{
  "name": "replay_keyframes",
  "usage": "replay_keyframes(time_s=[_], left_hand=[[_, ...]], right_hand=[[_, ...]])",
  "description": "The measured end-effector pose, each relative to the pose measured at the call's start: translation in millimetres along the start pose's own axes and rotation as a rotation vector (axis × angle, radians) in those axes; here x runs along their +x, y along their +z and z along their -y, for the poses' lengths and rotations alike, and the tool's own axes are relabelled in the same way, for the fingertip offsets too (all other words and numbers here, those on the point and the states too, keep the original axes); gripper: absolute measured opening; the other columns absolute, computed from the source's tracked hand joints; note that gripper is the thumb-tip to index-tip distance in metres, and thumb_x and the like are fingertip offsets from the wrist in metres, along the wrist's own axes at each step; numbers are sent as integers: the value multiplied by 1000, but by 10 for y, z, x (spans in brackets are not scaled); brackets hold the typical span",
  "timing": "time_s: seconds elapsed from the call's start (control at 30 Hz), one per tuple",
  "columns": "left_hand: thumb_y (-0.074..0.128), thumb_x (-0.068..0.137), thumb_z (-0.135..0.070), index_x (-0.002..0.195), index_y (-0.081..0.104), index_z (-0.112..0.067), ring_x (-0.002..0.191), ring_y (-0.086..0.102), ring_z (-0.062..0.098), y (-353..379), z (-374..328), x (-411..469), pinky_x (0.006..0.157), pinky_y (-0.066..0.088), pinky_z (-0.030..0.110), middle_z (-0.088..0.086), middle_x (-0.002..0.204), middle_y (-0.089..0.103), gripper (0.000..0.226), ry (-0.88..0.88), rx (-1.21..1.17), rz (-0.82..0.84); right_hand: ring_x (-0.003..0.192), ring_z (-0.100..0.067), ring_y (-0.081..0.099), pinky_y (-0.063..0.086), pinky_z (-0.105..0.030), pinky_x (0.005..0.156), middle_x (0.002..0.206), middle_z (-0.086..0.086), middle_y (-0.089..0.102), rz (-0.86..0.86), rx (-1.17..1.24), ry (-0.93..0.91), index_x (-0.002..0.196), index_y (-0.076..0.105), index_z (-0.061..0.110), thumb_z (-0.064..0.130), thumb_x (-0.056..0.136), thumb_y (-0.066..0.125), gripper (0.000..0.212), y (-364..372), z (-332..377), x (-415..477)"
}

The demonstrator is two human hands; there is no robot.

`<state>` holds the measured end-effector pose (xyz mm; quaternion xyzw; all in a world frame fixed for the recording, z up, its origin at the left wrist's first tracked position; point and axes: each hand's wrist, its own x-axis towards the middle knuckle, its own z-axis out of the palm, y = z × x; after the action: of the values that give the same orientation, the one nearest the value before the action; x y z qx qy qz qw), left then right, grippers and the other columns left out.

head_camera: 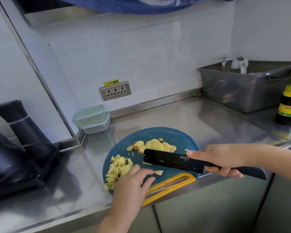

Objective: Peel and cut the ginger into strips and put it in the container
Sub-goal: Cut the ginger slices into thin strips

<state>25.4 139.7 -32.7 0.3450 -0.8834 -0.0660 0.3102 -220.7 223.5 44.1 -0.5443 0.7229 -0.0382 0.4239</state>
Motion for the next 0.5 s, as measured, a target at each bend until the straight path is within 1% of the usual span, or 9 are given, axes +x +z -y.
replay_keyframes(time_s=[0.13,0.2,0.27,0.4,0.5], left_hand=[[84,68,-23,89,74,-30,54,36,-16,41,-1,33,47,24,-1,-31,66,26,23,64,-25,11],[83,69,-22,87,74,-30,54,35,-16,68,6,56,47,24,-1,-29,66,26,22,87,-20,18],[84,69,-22,83,74,-29,52,32,-15,90,13,88,47,23,0,-24,67,28,19,113,0,17],[83,67,-23,79,75,-29,51,34,-5,94,28,134,47,23,-1,-23,69,34,16,159,38,4],[82,68,-23,78,74,-27,50,42,-4,108,59,142,46,33,3,-19,66,47,14,209,52,1]], right_hand=[[35,-15,28,35,-24,43,41,1,30,43,-19,-5,51,32,20,81,78,25,67,-9,45,63],[35,-15,28,35,-24,43,41,2,29,52,-15,-1,51,31,19,79,81,25,67,-11,40,81],[35,-15,27,34,-23,42,41,2,29,63,-8,3,52,31,19,78,83,25,66,-12,30,101],[35,-15,26,33,-22,39,42,1,28,82,-16,5,51,32,20,80,81,25,67,-39,9,137],[35,-15,26,33,-21,38,42,2,28,108,-12,-7,47,32,22,79,81,27,67,-59,5,145]])
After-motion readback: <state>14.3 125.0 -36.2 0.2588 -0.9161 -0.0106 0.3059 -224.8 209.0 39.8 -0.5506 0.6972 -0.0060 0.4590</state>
